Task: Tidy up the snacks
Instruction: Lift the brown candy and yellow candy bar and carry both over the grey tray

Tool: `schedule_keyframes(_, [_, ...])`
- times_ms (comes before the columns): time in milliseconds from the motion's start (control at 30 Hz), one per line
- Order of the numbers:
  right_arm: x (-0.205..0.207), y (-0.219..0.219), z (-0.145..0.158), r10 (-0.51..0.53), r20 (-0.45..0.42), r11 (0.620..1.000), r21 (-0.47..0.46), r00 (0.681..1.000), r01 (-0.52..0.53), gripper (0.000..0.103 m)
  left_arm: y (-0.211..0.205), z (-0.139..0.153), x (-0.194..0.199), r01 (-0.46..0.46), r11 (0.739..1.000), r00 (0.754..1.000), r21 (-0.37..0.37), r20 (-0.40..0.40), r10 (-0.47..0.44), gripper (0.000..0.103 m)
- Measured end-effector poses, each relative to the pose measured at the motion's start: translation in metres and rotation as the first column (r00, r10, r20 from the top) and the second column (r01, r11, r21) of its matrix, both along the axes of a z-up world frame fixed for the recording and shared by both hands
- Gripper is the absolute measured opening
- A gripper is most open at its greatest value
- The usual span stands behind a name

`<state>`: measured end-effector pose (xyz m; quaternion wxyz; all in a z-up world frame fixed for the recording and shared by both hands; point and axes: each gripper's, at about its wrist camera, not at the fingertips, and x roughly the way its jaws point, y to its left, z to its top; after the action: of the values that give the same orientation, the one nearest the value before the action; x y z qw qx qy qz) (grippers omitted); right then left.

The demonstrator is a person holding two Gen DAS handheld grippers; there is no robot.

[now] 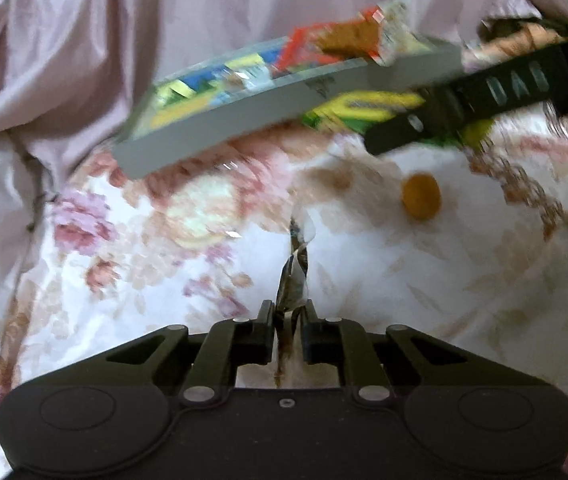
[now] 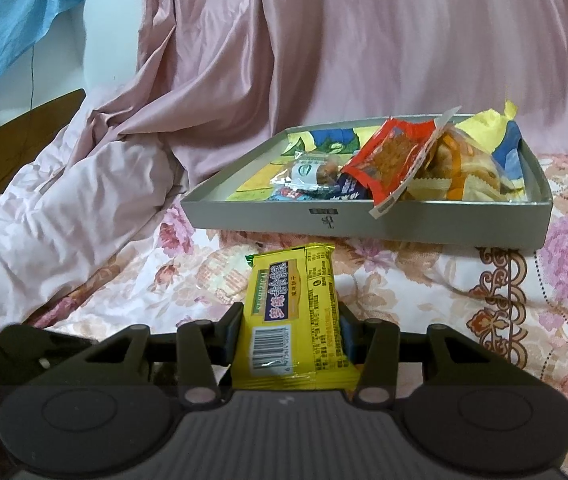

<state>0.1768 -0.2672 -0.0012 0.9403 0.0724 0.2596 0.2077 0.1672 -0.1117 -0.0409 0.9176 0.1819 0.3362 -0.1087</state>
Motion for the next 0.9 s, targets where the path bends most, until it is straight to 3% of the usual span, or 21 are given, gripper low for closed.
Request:
schedule_keyframes(300, [-0.012, 0.000, 0.010, -0.051, 0.122, 0.997, -0.045, 0.991, 0.056, 0.051, 0.005, 0.043, 0.010, -0.073, 0.992, 0.988, -0.101, 0.131, 0.086, 0.013])
schedule_keyframes(467, [-0.025, 0.008, 0.016, -0.064, 0.231, 0.988, -0.120, 0.971, 0.094, 0.051, -0.001, 0.064, 0.015, -0.075, 0.991, 0.976, -0.112, 0.194, 0.096, 0.013])
schedule_keyframes(667, [-0.031, 0.011, 0.026, -0.097, 0.330, 0.979, -0.137, 0.939, 0.149, 0.051, -0.005, 0.087, 0.029, -0.070, 0.991, 0.962, -0.112, 0.256, 0.097, 0.013])
schedule_keyframes(900, [-0.024, 0.008, 0.028, -0.138, 0.361, 0.970, -0.138, 0.922, 0.199, 0.051, -0.004, 0.105, 0.047, -0.073, 0.994, 0.955, -0.082, 0.282, 0.093, 0.013])
